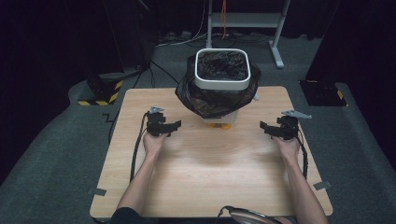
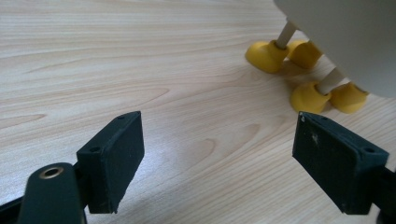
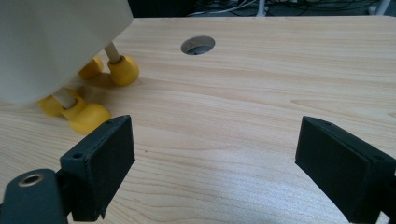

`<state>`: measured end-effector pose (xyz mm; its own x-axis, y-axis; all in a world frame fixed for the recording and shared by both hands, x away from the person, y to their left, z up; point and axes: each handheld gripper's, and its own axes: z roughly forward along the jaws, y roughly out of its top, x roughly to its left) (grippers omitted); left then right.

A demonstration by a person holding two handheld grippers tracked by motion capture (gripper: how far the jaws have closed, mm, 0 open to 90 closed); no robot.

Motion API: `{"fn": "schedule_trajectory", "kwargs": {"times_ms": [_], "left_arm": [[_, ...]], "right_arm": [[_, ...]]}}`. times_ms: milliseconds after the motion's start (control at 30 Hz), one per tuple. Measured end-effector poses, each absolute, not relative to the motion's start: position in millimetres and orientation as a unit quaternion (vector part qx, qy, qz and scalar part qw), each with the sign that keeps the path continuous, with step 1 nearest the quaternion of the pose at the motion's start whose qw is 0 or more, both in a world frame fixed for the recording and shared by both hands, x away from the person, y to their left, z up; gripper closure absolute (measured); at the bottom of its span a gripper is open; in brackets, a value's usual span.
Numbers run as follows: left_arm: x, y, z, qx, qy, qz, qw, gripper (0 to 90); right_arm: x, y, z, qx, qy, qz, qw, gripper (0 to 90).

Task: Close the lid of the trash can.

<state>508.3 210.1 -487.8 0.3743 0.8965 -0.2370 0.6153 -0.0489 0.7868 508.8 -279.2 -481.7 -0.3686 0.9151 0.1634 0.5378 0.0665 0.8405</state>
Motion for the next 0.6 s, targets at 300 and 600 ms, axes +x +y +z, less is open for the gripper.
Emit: {"fn": "schedule_trajectory", "kwargs": {"times_ms": [300, 600], "left_arm": [[511, 209, -498, 0.707, 0.544, 0.164, 0.421, 16.7], [514, 205, -505, 0.71, 0.545, 0.172, 0.411, 16.2]], "right_arm": [[514, -275, -492, 0.526, 0.707, 0.424, 0.209, 11.3], [517, -270, -499, 0.523, 0.713, 0.416, 0.211, 11.2]]}}
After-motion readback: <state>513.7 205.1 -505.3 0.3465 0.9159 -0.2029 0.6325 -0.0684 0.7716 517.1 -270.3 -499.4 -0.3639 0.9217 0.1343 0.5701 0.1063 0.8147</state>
